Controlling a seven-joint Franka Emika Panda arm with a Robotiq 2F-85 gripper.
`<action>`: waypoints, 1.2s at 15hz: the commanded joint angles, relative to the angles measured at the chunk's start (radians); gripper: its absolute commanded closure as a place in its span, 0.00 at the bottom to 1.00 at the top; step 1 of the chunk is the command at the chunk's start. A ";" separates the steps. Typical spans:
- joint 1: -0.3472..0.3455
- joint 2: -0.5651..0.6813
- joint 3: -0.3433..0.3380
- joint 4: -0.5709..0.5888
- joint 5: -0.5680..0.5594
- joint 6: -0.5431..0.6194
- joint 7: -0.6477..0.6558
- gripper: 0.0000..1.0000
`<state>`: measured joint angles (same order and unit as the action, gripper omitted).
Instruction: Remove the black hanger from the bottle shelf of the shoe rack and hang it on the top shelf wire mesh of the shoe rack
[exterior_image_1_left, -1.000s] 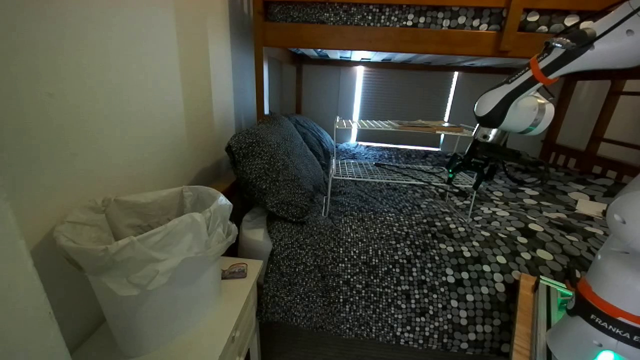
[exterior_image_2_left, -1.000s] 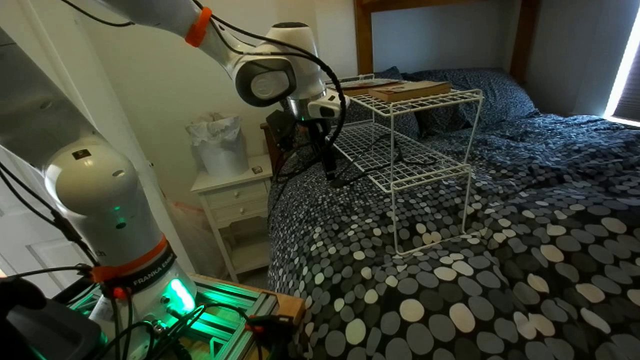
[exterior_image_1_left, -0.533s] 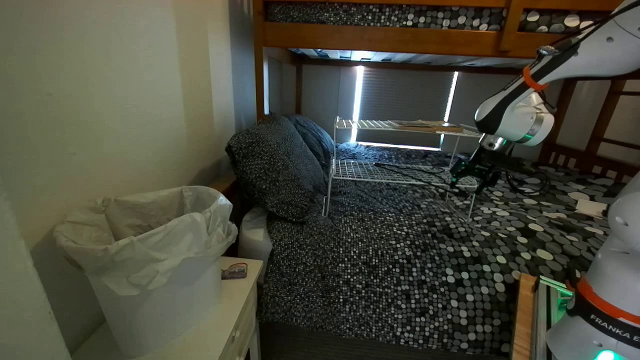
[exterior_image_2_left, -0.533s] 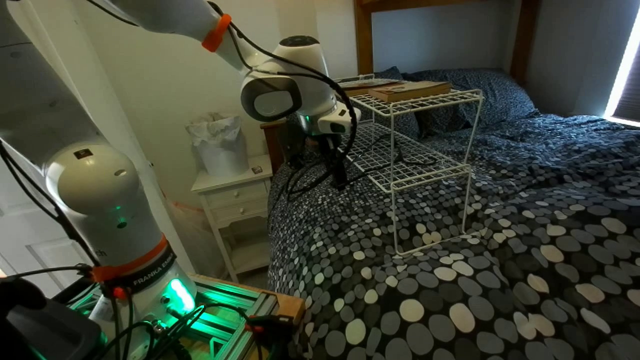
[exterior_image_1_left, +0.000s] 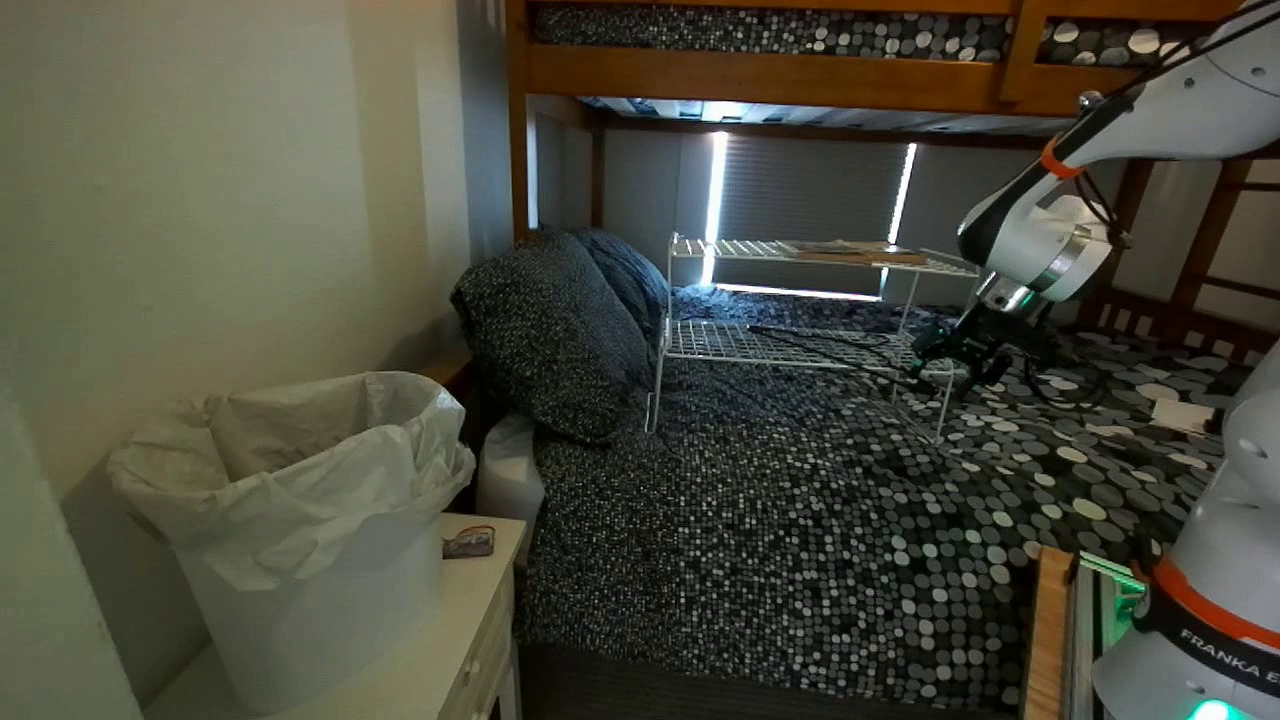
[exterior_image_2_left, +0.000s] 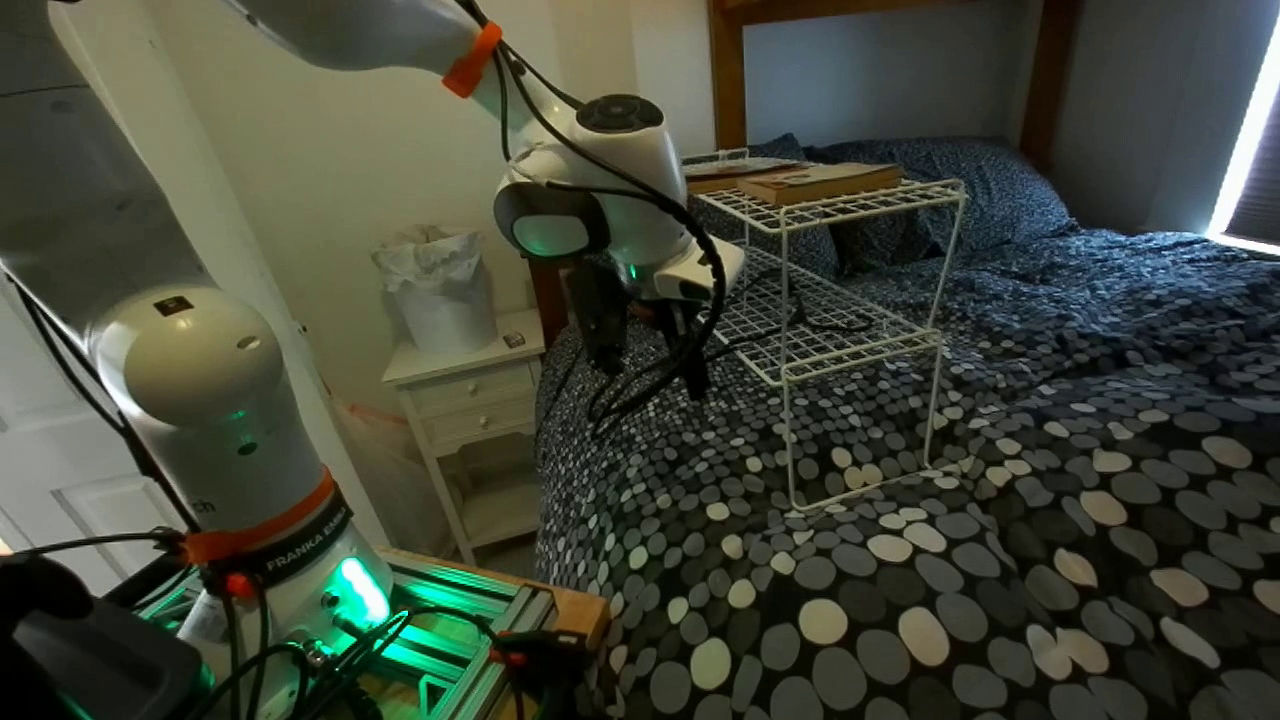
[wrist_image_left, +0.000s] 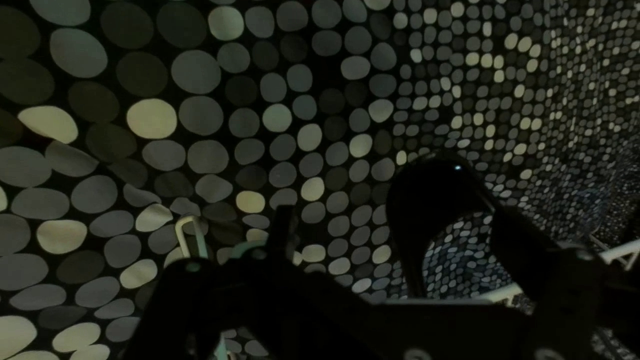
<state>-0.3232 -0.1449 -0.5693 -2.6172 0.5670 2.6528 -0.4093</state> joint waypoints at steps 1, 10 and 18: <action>0.024 0.057 -0.040 0.047 0.141 -0.006 -0.109 0.00; 0.036 0.127 -0.006 0.136 0.198 -0.024 -0.115 0.45; 0.046 0.154 0.017 0.159 0.154 -0.026 -0.088 0.75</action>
<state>-0.2775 -0.0102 -0.5518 -2.4745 0.7184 2.6490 -0.4983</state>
